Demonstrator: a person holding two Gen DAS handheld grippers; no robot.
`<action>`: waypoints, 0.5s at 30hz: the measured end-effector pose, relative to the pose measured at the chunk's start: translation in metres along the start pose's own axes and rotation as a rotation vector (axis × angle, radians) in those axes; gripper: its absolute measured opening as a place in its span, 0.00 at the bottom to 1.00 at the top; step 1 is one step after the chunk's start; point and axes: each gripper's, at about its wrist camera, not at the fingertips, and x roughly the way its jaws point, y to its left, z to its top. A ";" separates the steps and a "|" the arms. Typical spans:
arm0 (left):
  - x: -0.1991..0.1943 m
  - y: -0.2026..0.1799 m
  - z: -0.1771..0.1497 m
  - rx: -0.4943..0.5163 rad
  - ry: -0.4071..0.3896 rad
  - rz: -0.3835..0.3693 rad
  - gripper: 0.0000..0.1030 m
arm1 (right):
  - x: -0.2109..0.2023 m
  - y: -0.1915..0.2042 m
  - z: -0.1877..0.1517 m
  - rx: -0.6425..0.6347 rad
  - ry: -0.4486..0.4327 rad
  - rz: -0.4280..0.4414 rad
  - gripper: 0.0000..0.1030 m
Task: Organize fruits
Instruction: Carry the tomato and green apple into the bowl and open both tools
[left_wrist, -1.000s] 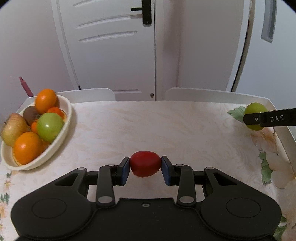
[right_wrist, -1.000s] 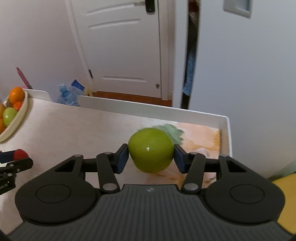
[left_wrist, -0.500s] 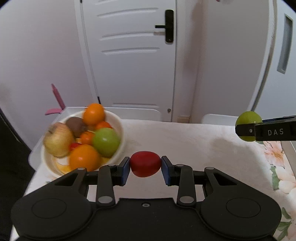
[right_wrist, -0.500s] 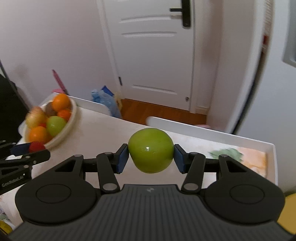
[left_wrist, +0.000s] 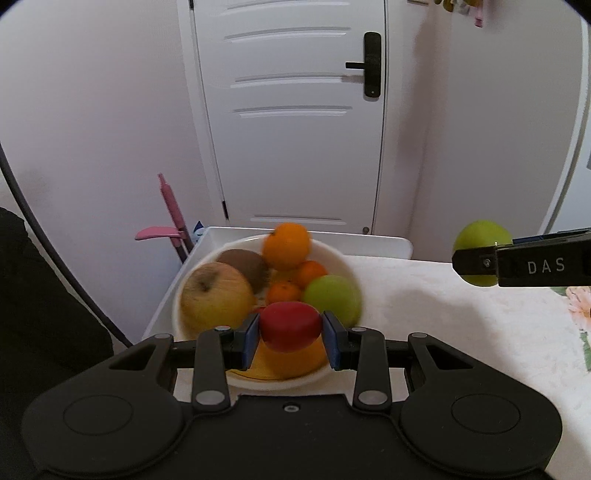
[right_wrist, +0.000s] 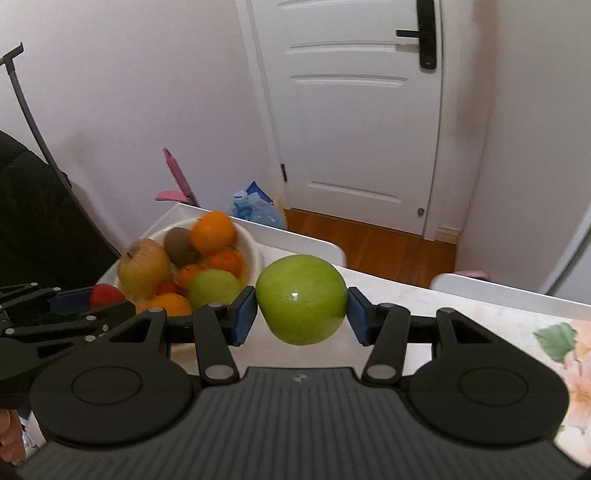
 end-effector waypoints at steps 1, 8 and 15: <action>0.002 0.006 0.000 0.003 0.000 -0.002 0.38 | 0.002 0.006 0.001 -0.001 0.001 0.001 0.65; 0.022 0.039 -0.001 0.043 0.013 -0.016 0.38 | 0.022 0.044 0.007 0.001 0.010 -0.007 0.65; 0.050 0.055 -0.011 0.104 0.047 -0.034 0.38 | 0.042 0.062 0.012 0.008 0.018 -0.022 0.65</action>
